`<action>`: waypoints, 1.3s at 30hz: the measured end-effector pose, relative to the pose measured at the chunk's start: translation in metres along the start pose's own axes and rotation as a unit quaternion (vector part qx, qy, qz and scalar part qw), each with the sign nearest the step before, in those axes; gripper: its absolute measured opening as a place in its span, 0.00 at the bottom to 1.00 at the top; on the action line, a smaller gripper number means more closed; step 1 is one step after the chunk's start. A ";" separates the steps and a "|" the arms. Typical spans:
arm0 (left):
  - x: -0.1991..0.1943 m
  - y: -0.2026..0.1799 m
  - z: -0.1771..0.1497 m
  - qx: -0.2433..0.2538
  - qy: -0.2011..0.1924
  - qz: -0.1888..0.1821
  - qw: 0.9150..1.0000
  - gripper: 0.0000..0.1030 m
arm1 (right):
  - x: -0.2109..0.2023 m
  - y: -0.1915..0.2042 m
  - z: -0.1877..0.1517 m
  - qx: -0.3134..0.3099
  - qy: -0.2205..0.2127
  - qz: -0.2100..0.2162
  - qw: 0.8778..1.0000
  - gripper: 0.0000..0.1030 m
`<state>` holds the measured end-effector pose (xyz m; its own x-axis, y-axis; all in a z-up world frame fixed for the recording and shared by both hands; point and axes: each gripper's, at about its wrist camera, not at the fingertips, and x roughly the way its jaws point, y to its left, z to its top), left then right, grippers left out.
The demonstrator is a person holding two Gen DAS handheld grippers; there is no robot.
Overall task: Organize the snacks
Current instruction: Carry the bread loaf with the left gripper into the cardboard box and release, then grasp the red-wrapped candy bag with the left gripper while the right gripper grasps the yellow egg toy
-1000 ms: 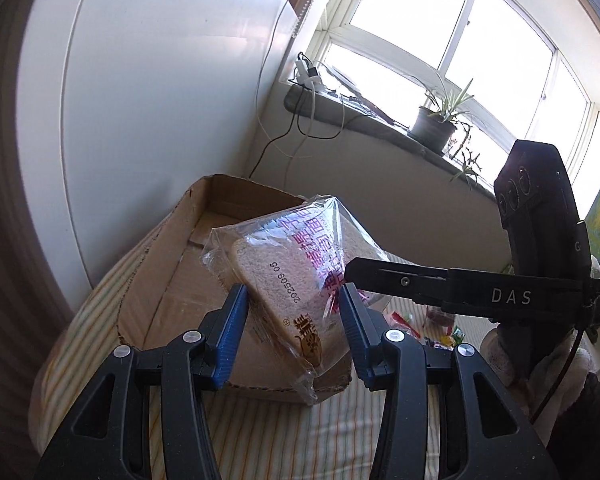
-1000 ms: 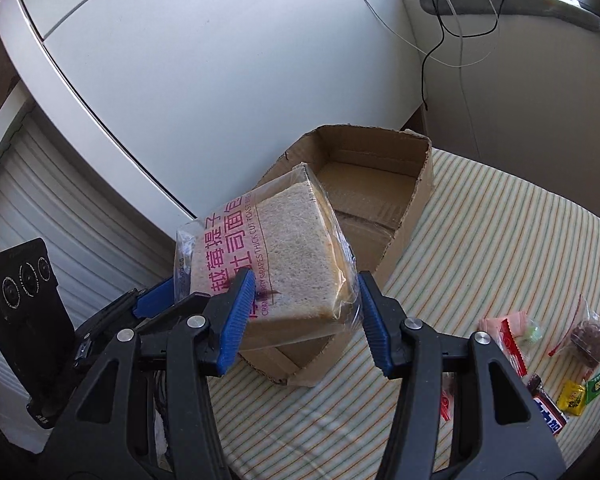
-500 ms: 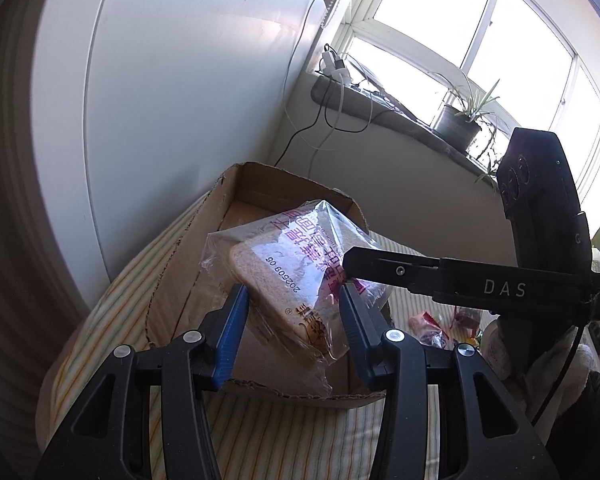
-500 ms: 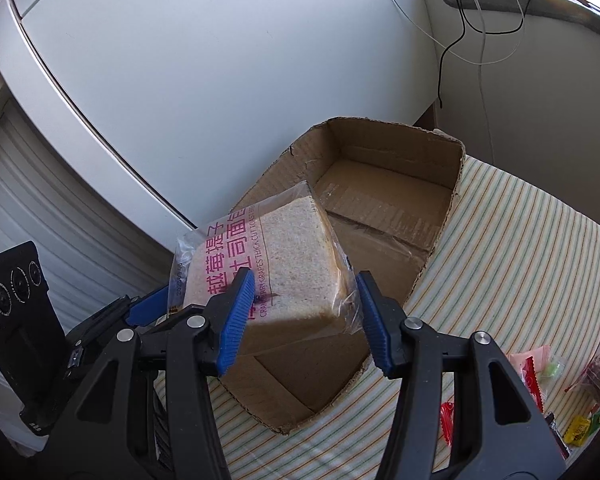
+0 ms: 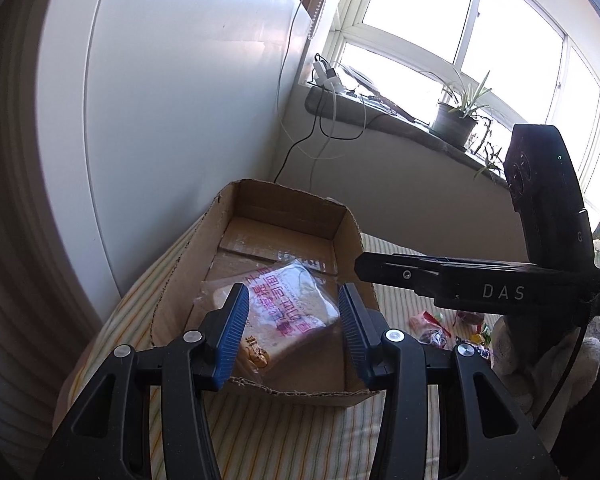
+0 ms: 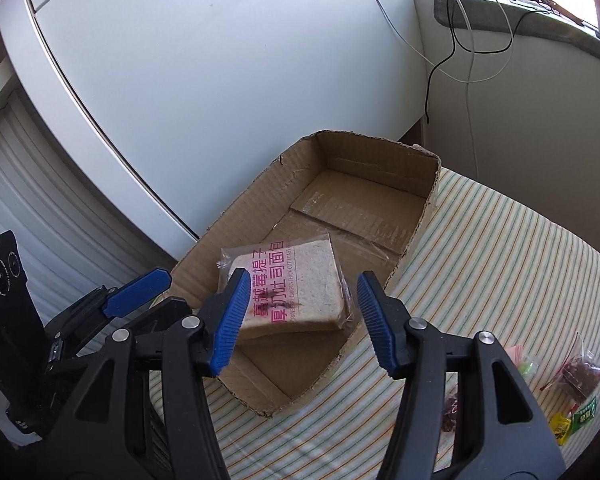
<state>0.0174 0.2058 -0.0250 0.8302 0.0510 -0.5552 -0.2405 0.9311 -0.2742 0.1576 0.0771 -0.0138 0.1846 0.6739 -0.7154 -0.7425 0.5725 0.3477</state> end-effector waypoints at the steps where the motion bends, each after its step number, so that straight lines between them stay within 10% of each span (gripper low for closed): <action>1: -0.001 -0.001 0.000 0.000 0.000 0.000 1.000 0.43 | -0.004 0.000 -0.001 -0.002 -0.002 -0.004 1.000 0.57; 21: 0.002 -0.067 -0.021 0.053 0.030 -0.053 0.997 0.43 | -0.117 -0.036 -0.063 0.024 -0.089 -0.137 0.986 0.76; 39: 0.065 -0.140 -0.050 0.122 0.102 -0.102 0.982 0.43 | -0.181 -0.087 -0.190 0.089 -0.053 -0.202 0.974 0.89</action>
<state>0.0796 0.0608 -0.0624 0.7251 -0.1960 -0.6602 0.0695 0.9746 -0.2130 0.0664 -0.1830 -0.0292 0.5113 0.4161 -0.7520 -0.4740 0.8664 0.1571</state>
